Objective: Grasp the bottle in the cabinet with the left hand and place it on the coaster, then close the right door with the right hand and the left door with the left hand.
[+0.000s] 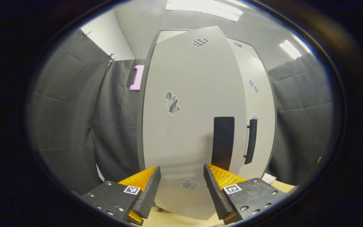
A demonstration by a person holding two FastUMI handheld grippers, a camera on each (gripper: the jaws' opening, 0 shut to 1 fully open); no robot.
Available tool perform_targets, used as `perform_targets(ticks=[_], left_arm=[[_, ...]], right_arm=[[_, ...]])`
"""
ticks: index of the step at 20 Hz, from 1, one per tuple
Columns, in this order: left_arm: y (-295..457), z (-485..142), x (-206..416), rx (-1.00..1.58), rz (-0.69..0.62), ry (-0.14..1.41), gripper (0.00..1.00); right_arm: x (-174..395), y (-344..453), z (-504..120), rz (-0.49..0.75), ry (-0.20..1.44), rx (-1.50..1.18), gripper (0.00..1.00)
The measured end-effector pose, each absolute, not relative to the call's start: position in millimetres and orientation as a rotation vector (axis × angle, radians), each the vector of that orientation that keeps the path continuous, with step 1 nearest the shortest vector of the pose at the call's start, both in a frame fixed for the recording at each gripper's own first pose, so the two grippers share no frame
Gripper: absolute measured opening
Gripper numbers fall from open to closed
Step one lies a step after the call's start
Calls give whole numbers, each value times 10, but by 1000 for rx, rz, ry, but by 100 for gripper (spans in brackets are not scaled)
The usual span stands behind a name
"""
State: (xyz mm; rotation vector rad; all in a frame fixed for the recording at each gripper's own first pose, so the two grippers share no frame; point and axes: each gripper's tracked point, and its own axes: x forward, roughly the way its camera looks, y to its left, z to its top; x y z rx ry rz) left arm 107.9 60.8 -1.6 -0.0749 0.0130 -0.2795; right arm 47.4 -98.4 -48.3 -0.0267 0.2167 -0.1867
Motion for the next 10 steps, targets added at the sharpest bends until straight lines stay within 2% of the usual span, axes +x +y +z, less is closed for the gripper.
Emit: perform_targets(ticks=[4,10], left_arm=[[651,25,1103,-37,-266,-12,80],[785,63,921,-23,-212,-48,80]], right_arm=[[503,-962,-473,-165,210,-22,98],[456,-847,-384,-62,168,-10,97]])
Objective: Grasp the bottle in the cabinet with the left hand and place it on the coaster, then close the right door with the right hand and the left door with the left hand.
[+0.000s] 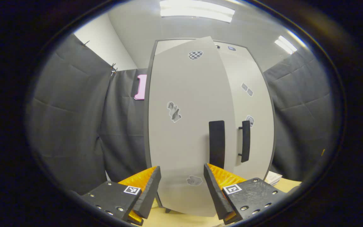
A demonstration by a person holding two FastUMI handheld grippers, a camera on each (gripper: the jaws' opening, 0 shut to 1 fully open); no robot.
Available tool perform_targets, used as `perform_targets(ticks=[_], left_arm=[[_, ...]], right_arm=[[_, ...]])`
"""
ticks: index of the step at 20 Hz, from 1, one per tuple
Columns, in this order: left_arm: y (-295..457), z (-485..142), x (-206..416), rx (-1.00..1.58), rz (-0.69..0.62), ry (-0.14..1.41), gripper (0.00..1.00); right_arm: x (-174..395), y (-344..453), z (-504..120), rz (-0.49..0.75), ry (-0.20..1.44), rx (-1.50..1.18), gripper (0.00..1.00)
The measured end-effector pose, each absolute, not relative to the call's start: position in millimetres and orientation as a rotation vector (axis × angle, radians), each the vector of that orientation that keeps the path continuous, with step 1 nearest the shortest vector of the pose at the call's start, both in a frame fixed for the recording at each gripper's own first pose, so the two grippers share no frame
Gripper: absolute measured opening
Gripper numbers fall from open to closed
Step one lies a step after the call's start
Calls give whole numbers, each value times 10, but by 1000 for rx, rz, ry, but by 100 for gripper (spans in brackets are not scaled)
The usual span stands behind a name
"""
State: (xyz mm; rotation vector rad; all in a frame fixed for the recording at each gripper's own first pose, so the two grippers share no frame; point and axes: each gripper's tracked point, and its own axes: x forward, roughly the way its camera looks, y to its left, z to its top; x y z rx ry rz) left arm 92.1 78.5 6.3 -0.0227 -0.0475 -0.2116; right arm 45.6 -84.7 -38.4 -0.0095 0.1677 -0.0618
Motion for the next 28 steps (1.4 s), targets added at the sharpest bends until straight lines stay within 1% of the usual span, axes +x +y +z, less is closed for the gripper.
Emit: perform_targets(ticks=[1,5,6,8,10,11,12,15,17,18,19,20,23,24,27,28], left_arm=[[824,64,870,-15,-200,-46,80],[989,50,681,10,-154,-45,80],[1023,42,629,10,-147,-42,78],[1097,43,554,15,-136,-44,80],[1185,22,470,18,-124,-38,80],[1216,18,441,16,-120,-34,78],[1244,11,409,13,-115,-31,80],[1348,8,346,19,-96,-30,80],[1401,-2,288,22,-95,-28,79],[1432,-15,264,26,-95,-26,79],[1456,-24,245,33,-93,-22,78],[1498,-46,215,39,-91,-17,81],[1563,-88,163,61,-88,-9,79],[1602,-103,120,66,-86,-9,81],[1639,-144,49,64,-89,3,81],[1647,-155,19,60,-88,9,78]], right_arm=[[446,-825,-360,-41,158,-10,98],[414,-717,-262,40,133,5,97],[407,-688,-224,50,127,6,97],[397,-595,-142,65,108,11,98],[369,-513,-70,79,95,19,97],[345,-472,-31,83,88,22,96],[311,-450,5,80,80,26,96],[231,-352,115,94,65,39,96],[170,-317,166,93,55,43,98],[111,-253,179,92,52,43,96],[61,-207,182,92,49,42,98],[32,-184,181,92,48,38,98],[-55,-134,199,88,46,29,98],[-75,-121,195,85,45,27,98],[-140,-124,202,68,39,19,98],[-155,-128,196,61,40,17,98]])
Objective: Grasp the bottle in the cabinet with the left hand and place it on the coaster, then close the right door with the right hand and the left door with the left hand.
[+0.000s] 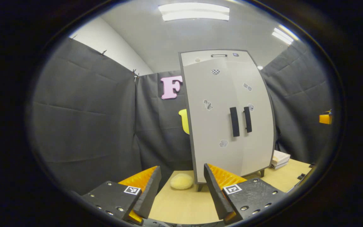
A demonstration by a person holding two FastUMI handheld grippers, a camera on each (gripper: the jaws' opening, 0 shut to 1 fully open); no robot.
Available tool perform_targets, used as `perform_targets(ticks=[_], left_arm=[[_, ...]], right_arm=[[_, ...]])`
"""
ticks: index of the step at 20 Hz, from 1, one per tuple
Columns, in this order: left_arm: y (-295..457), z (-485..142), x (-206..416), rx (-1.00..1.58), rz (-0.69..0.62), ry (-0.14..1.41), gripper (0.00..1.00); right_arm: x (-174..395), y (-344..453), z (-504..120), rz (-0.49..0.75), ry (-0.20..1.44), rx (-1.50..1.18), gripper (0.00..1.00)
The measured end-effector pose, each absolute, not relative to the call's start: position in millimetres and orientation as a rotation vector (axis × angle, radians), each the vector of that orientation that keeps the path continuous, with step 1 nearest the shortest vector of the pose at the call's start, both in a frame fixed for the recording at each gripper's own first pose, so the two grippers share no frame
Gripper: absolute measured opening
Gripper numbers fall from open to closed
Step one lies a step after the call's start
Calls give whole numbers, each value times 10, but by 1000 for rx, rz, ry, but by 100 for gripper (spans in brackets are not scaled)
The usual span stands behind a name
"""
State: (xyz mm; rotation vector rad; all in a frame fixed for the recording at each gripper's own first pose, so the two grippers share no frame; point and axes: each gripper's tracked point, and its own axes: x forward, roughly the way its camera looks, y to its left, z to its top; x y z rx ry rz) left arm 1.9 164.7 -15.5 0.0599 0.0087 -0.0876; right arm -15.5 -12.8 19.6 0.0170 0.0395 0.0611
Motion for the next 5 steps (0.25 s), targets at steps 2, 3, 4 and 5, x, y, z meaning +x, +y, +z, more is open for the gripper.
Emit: perform_targets(ticks=[2,3,4,5], left_arm=[[1647,-170,-3,49,-86,16,81],[1639,-176,-5,46,-85,22,81],[1642,-187,-19,47,-84,27,80],[1643,-178,-20,48,-83,25,81]], right_arm=[[-180,-134,185,51,41,16,98],[-185,-141,189,46,40,16,98],[-196,-136,186,43,41,17,98],[-202,-136,192,40,39,18,98]])
